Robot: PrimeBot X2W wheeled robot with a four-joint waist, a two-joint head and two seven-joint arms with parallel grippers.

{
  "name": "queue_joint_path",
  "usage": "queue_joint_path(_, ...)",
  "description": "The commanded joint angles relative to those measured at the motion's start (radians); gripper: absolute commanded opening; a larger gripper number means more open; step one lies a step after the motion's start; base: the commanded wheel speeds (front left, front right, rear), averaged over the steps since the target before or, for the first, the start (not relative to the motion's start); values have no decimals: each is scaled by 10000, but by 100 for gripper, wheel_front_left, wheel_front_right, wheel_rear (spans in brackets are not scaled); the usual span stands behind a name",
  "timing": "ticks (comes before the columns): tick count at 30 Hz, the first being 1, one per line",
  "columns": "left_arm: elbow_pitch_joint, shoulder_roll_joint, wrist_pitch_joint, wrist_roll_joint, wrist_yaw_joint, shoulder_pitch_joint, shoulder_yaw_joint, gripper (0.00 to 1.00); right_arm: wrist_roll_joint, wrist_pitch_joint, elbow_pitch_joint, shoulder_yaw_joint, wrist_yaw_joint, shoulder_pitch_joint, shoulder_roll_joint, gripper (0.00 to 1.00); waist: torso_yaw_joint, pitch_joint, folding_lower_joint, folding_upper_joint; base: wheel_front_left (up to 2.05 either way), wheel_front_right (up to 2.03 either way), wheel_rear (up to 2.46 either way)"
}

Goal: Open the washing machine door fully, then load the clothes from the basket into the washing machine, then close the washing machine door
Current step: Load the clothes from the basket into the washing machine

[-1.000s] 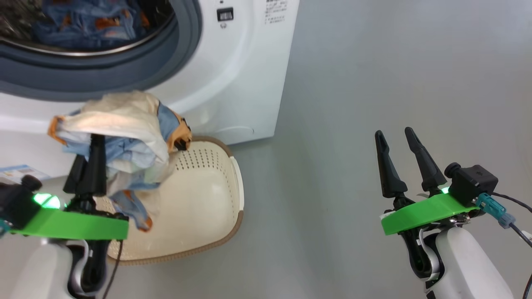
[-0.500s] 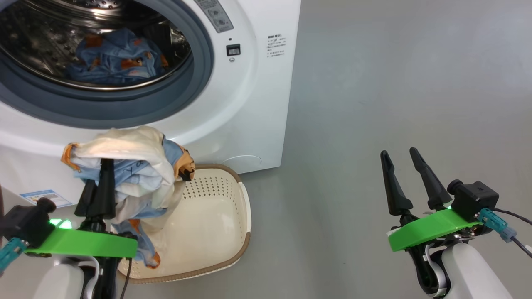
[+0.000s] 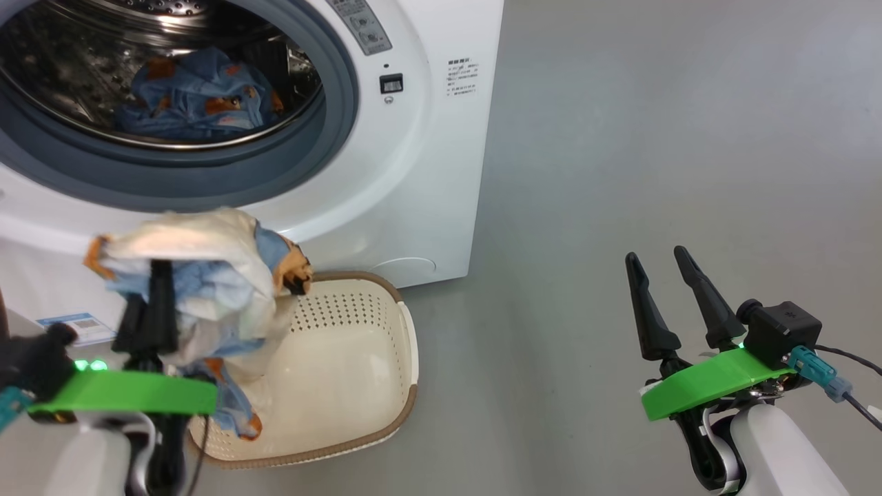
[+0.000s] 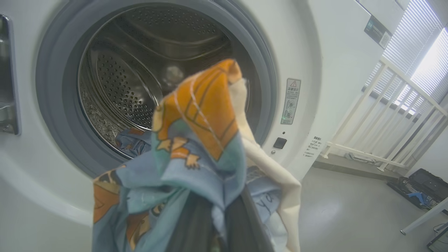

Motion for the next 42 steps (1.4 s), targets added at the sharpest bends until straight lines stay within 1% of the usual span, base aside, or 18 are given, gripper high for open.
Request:
queue_joint_path(1, -146, 343, -64, 73, 6, -771, 525, 0, 2, -80, -281, 212, 75, -26, -26, 100, -40, 97, 0, -1, 0, 0, 0)
queue_joint_path(7, 204, 522, -64, 96, 6, -1730, 678, 0, -68, -80, -342, 253, 75, -144, 20, 100, -166, 418, 0, -1, 0, 0, 0)
queue_joint_path(13, 1313, 812, -64, -55, 6, -3264, 692, 0, -198, -80, -465, 324, 75, -346, 148, 100, -407, 1118, 0, -1, 0, 0, 0)
queue_joint_path(20, 2991, 1179, -65, -178, 6, -5144, 304, 0, -487, -80, -773, 372, 75, -680, 349, 100, -754, 2249, 0, -1, 0, 0, 0)
queue_joint_path(26, 3937, 1647, -65, -173, 6, -6512, 41, 0, -767, -80, -1194, 298, 75, -836, 405, 100, -1072, 3132, 0, -1, 0, 0, 0)
queue_joint_path(31, 4812, 1993, -65, -200, 6, -7495, -268, 0, -600, -80, -1508, 397, 75, -824, 413, 100, -1363, 3813, 0, -1, 0, 0, 0)
queue_joint_path(39, 5702, 2570, -65, -300, 6, -9182, -652, 0, -387, -80, -1894, 570, 75, -670, 415, 100, -1925, 4705, 0, -1, 0, 0, 0)
queue_joint_path(42, 5447, 2771, -65, -162, 6, -9824, -454, 0, -331, -80, -2115, 630, 75, -516, 416, 100, -2109, 4906, 0, -1, 0, 0, 0)
